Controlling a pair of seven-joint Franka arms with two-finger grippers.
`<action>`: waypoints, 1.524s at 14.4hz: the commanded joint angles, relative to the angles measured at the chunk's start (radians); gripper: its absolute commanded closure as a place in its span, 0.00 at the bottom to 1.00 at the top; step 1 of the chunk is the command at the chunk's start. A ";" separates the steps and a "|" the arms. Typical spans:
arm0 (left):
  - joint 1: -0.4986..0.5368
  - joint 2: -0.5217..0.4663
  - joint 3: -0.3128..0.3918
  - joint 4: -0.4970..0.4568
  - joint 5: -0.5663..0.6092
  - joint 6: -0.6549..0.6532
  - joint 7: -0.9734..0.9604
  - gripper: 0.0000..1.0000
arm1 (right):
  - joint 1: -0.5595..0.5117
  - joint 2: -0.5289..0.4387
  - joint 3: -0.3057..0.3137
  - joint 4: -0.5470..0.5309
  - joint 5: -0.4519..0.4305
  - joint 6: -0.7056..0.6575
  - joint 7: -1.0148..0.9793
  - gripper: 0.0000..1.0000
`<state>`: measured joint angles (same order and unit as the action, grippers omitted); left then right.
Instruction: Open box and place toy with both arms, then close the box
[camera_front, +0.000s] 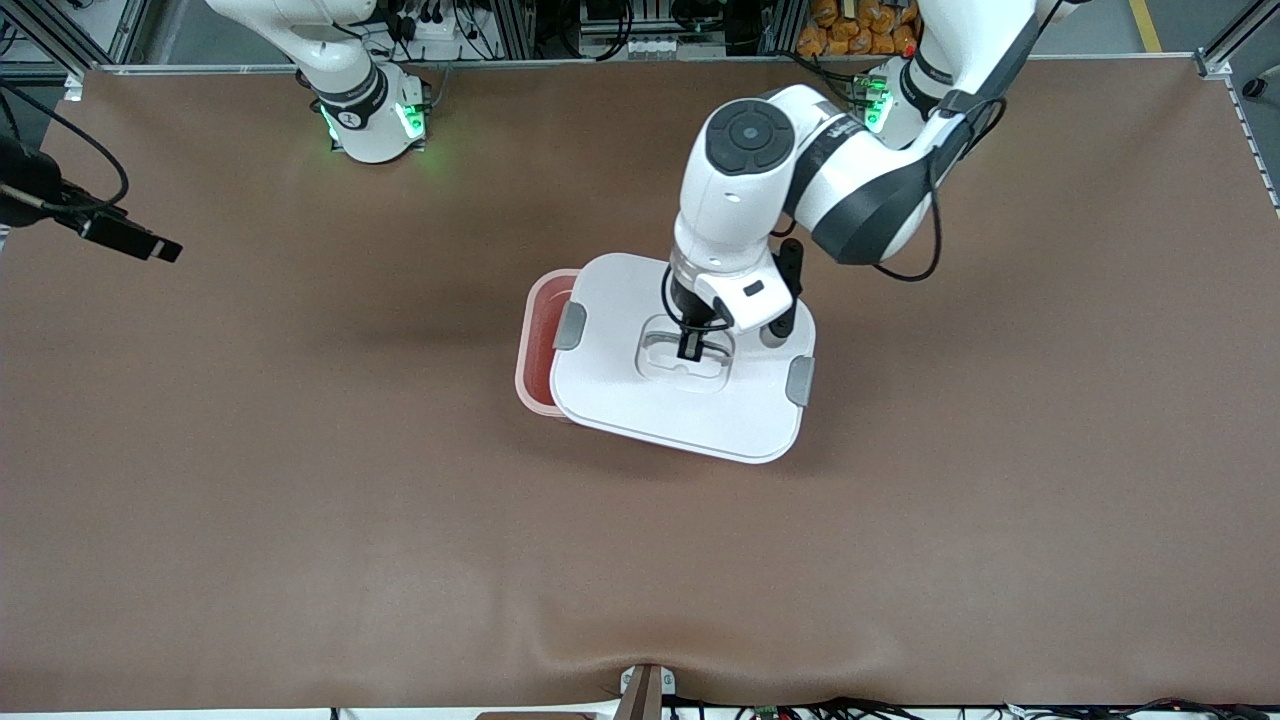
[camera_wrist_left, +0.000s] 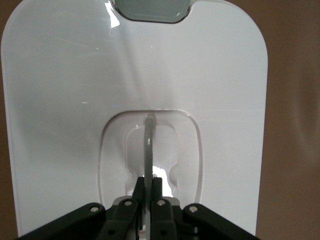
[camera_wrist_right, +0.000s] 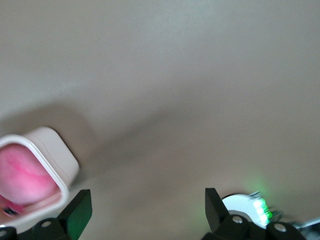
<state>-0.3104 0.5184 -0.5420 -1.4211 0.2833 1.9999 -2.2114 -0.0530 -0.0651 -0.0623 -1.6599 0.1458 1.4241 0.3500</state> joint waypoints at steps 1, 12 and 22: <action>-0.038 0.031 0.007 0.018 0.042 0.029 -0.033 1.00 | -0.014 -0.007 0.006 0.076 -0.028 -0.045 -0.197 0.00; -0.203 0.075 0.123 0.025 0.083 0.060 -0.254 1.00 | 0.044 0.051 0.044 0.215 -0.055 -0.053 -0.336 0.00; -0.231 0.104 0.125 0.031 0.106 0.066 -0.303 1.00 | 0.050 0.090 0.044 0.213 -0.089 -0.053 -0.378 0.00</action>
<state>-0.5283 0.6090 -0.4267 -1.4155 0.3631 2.0619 -2.4947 -0.0087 0.0124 -0.0187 -1.4747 0.0919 1.3866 -0.0141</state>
